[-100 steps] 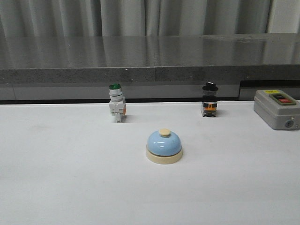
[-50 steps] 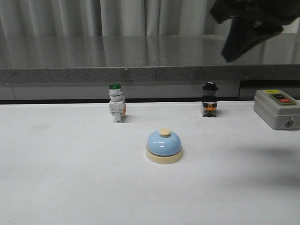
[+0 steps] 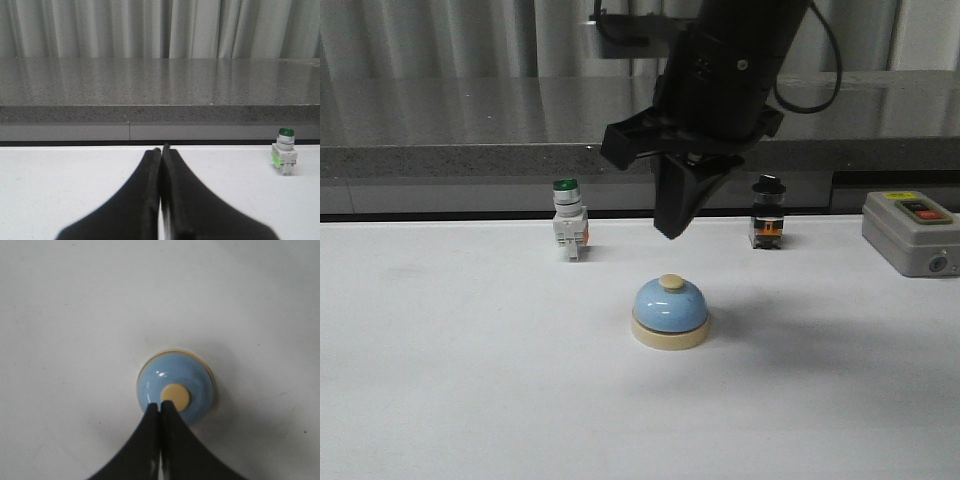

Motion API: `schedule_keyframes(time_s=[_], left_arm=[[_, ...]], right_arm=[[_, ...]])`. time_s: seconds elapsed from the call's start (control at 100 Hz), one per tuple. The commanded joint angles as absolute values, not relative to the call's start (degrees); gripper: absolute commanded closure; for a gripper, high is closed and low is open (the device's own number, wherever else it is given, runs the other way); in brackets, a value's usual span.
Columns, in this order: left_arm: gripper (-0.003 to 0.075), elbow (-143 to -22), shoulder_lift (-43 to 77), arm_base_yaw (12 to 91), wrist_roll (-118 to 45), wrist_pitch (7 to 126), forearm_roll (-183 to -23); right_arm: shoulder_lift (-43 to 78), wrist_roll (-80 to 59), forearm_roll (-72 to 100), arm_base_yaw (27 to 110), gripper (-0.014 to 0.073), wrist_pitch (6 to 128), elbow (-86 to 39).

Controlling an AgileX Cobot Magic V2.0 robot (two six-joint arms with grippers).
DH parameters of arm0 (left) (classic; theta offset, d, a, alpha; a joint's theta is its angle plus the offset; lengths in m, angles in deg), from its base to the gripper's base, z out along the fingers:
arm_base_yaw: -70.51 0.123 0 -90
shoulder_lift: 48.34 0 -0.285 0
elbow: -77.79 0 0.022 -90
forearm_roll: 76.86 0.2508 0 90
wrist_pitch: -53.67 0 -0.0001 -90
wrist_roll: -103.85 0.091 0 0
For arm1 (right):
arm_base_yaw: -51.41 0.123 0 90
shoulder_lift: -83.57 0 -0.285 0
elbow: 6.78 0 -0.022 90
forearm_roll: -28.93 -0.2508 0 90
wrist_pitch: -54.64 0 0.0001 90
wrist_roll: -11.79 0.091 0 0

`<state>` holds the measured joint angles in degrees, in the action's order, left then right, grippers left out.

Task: Place and press bell with both arms
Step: 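Move the closed right gripper above the bell's top button, then press down on the bell button with the right gripper tips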

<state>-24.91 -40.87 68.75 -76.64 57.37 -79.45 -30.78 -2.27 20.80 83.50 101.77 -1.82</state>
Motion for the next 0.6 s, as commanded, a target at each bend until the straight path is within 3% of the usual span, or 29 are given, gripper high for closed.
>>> schedule_keyframes(time_s=[0.0, 0.39, 0.59], left_arm=[[0.0741, -22.54, -42.52, 68.81, -77.18, 52.50, -79.82], [0.0741, -22.54, -42.52, 68.81, -77.18, 52.50, -79.82], [0.0741, -22.54, -42.52, 68.81, -77.18, 52.50, -79.82]], right_arm=[[-30.03, -2.76, 20.41, 83.67, 0.0654, 102.38, 1.77], [-36.09, -2.71, 20.74, 83.29, 0.0654, 102.03, 2.52], [-32.81, 0.16, 20.94, 83.29, 0.0654, 102.23, 2.52]])
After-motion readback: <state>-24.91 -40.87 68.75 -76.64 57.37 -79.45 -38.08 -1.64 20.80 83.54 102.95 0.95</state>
